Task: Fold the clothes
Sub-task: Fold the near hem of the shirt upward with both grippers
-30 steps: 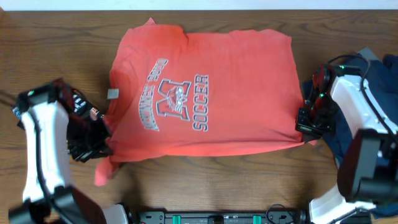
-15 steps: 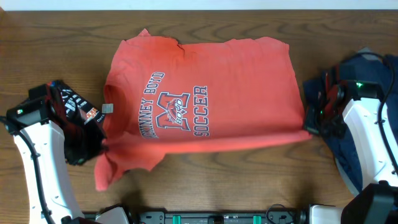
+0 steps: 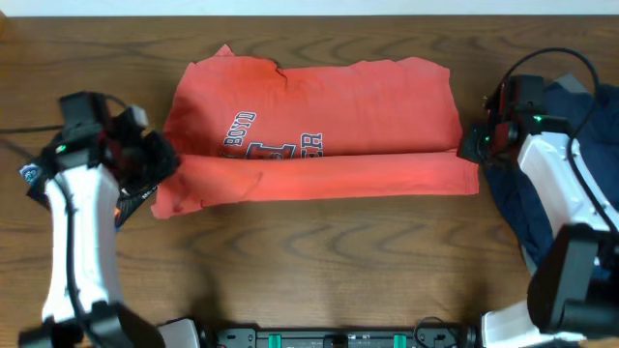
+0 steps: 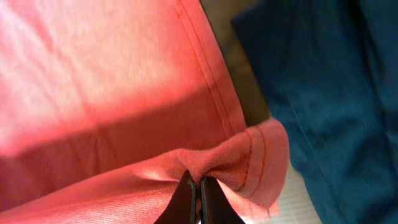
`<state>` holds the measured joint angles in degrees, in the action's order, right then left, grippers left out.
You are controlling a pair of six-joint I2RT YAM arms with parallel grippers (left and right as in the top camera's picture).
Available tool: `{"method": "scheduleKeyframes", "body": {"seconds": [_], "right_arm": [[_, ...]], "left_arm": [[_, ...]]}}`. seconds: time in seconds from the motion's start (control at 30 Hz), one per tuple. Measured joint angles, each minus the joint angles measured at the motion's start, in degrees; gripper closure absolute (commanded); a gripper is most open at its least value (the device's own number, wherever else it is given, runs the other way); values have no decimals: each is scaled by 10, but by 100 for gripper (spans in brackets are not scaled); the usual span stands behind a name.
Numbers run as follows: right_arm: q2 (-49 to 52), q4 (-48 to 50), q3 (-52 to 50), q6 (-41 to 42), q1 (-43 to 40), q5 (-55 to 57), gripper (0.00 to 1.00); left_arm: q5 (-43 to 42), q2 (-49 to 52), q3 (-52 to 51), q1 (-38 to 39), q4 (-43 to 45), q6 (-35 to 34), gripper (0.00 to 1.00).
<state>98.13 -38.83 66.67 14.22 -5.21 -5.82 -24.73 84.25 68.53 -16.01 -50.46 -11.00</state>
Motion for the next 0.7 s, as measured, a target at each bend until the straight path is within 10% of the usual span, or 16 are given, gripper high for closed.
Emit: {"method": "scheduleKeyframes", "body": {"seconds": [0.33, 0.4, 0.5, 0.7], "right_arm": [[61, 110, 0, -2, 0, -7, 90], [64, 128, 0, -2, 0, -6, 82], [64, 150, -1, -4, 0, -7, 43], [64, 131, 0, -9, 0, -12, 31]], "left_arm": [[12, 100, -1, 14, 125, -8, 93], [14, 111, -1, 14, 144, -5, 65], [20, 122, -1, 13, 165, -9, 28], [28, 122, 0, 7, 118, -10, 21]]}}
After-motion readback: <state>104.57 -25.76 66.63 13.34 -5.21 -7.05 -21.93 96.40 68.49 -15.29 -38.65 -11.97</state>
